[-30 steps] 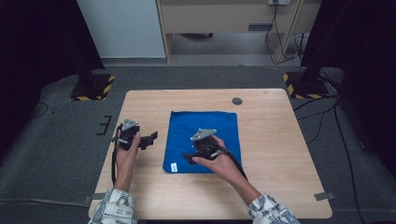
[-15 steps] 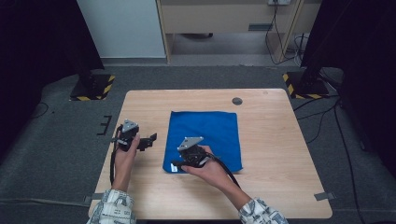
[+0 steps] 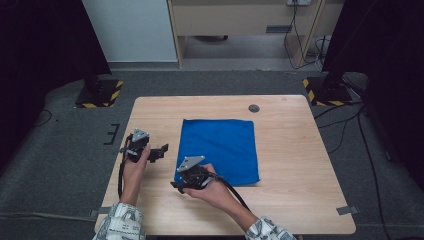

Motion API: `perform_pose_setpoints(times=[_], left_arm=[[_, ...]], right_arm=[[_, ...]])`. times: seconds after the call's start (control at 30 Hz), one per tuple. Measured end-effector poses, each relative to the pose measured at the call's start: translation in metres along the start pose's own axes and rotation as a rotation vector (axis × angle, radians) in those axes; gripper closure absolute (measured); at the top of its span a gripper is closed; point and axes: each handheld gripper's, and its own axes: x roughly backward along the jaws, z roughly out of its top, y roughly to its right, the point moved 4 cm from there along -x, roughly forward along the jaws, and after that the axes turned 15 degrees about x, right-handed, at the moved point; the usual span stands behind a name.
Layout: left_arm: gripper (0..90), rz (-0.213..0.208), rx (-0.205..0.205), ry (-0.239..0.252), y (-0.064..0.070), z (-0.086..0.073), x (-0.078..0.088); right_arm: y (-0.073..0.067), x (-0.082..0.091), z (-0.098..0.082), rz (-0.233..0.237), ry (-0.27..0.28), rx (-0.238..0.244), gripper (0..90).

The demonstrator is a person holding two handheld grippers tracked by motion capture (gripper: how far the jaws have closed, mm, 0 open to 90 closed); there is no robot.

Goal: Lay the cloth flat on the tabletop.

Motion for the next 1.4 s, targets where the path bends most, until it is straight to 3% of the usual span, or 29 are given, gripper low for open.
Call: perform_pose_setpoints(times=[0.13,0.2,0.27,0.37,0.43,0.5,0.6,0.87,1.03,1.17,1.3,1.4], left_arm=[[8.1,-0.008,0.002,-0.004,0.001,-0.001,-0.001],[8.1,-0.028,0.032,-0.008,0.002,-0.001,-0.001],[8.1,-0.037,0.046,-0.003,0.001,0.0,0.0],[8.1,-0.027,0.035,-0.001,0.001,0.0,0.0],[8.1,-0.032,0.036,-0.002,0.001,0.001,0.0],[8.1,-0.052,0.056,-0.005,0.002,0.001,0.0],[8.0,-0.075,0.087,-0.008,0.004,0.002,0.0],[13.2,-0.084,0.048,0.005,0.017,0.013,-0.012],[12.5,-0.08,-0.006,-0.015,0.026,0.023,-0.019],[14.1,-0.106,-0.036,-0.018,0.031,0.034,-0.024],[13.7,-0.104,-0.073,-0.042,0.036,0.041,-0.029],[13.5,-0.108,-0.076,-0.045,0.041,0.046,-0.031]], right_arm=[[-0.006,-0.011,-0.001,-0.019,-0.037,0.029,47.8],[-0.007,-0.015,-0.002,-0.034,-0.049,0.035,50.9],[-0.007,-0.018,-0.004,-0.039,-0.069,0.039,55.8],[-0.004,-0.019,-0.005,-0.052,-0.083,0.038,64.1],[-0.003,-0.02,-0.005,-0.053,-0.083,0.026,72.6],[-0.001,-0.02,-0.007,-0.044,-0.097,0.014,87.3],[0.0,-0.018,-0.007,-0.021,-0.076,-0.007,89.2],[-0.008,-0.009,-0.006,0.011,-0.03,-0.006,89.2],[-0.015,-0.005,-0.005,0.027,-0.022,0.005,89.3],[-0.02,-0.004,-0.005,0.038,-0.006,-0.014,89.3],[-0.027,-0.002,-0.004,0.044,0.005,-0.017,89.3],[-0.03,0.0,-0.003,0.047,0.015,-0.031,89.3]])
